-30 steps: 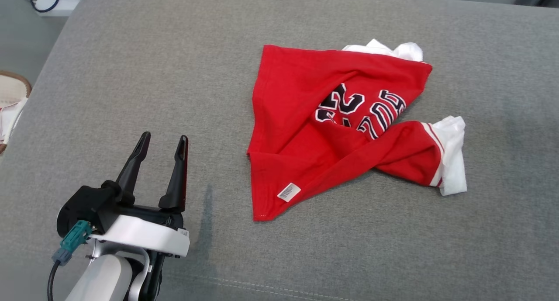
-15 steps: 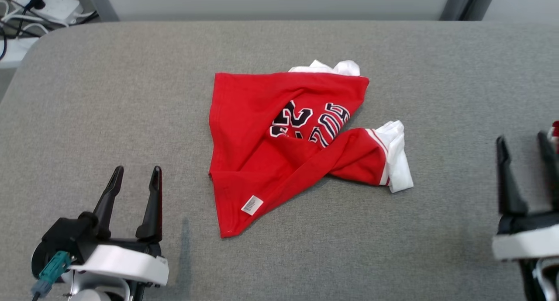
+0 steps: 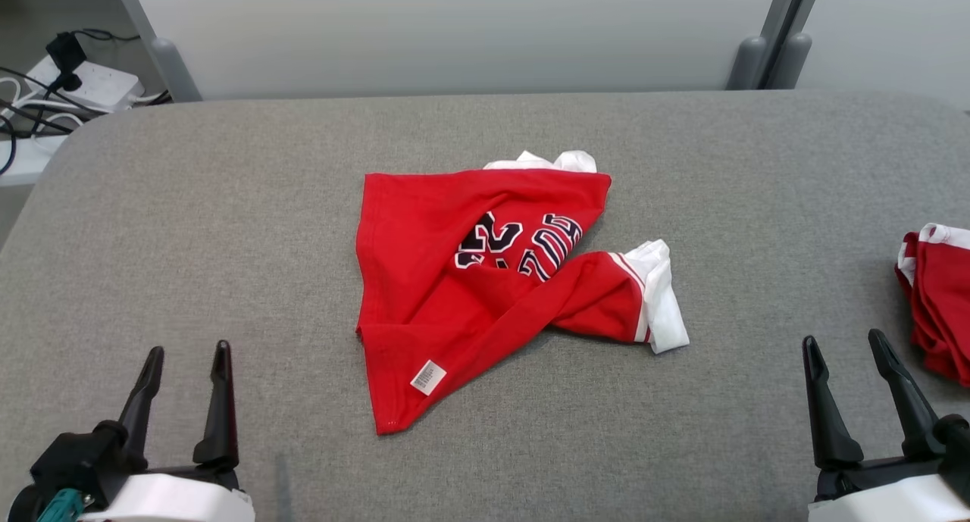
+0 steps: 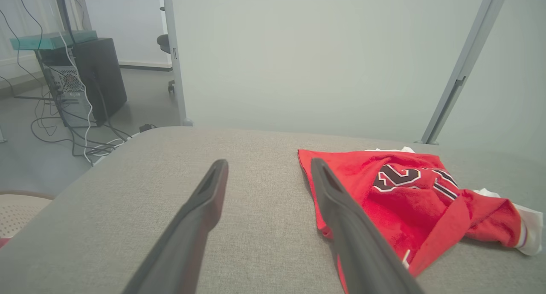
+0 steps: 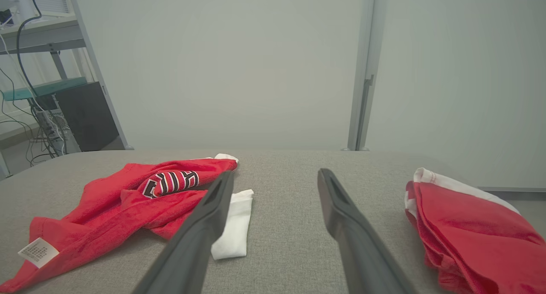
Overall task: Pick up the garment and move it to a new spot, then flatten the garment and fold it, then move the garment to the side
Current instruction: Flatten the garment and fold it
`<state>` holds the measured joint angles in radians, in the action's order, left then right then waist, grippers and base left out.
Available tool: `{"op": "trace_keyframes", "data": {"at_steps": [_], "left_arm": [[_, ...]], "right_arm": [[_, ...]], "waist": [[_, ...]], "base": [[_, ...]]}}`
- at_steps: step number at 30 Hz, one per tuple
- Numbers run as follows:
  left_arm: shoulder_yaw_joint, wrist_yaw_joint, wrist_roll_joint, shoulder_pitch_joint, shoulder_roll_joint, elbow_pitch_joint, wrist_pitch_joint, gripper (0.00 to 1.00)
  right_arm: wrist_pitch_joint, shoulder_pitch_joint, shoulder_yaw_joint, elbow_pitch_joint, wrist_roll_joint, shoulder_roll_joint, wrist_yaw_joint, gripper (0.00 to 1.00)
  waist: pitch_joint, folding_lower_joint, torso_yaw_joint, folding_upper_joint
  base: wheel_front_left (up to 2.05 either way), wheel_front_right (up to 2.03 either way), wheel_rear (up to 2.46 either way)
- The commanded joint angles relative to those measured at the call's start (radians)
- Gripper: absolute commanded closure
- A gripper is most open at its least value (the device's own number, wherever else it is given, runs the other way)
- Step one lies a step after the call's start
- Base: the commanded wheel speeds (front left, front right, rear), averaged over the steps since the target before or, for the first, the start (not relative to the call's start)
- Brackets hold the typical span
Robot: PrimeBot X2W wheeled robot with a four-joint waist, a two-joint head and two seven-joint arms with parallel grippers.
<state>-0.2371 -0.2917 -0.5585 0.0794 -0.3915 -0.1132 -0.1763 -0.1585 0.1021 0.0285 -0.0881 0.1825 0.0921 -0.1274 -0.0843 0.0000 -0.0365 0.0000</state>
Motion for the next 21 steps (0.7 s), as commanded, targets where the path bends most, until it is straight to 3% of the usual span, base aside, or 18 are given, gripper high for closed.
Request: {"op": "trace_keyframes", "data": {"at_steps": [1, 21], "left_arm": [[0.047, -0.009, -0.007, -0.023, -0.026, -0.024, -0.002, 0.0], [0.05, -0.031, -0.009, 0.007, -0.038, -0.061, 0.005, 0.0]], "right_arm": [[0.004, -0.005, -0.02, -0.031, -0.004, 0.01, -0.003, 0.0], [0.015, -0.001, -0.029, -0.043, 0.005, 0.014, -0.003, 0.0]], "waist": [[0.012, 0.0, 0.003, 0.0], [0.026, 0.0, -0.01, 0.0]], "base": [[0.0, 0.0, 0.0], [0.0, 0.0, 0.0]]}}
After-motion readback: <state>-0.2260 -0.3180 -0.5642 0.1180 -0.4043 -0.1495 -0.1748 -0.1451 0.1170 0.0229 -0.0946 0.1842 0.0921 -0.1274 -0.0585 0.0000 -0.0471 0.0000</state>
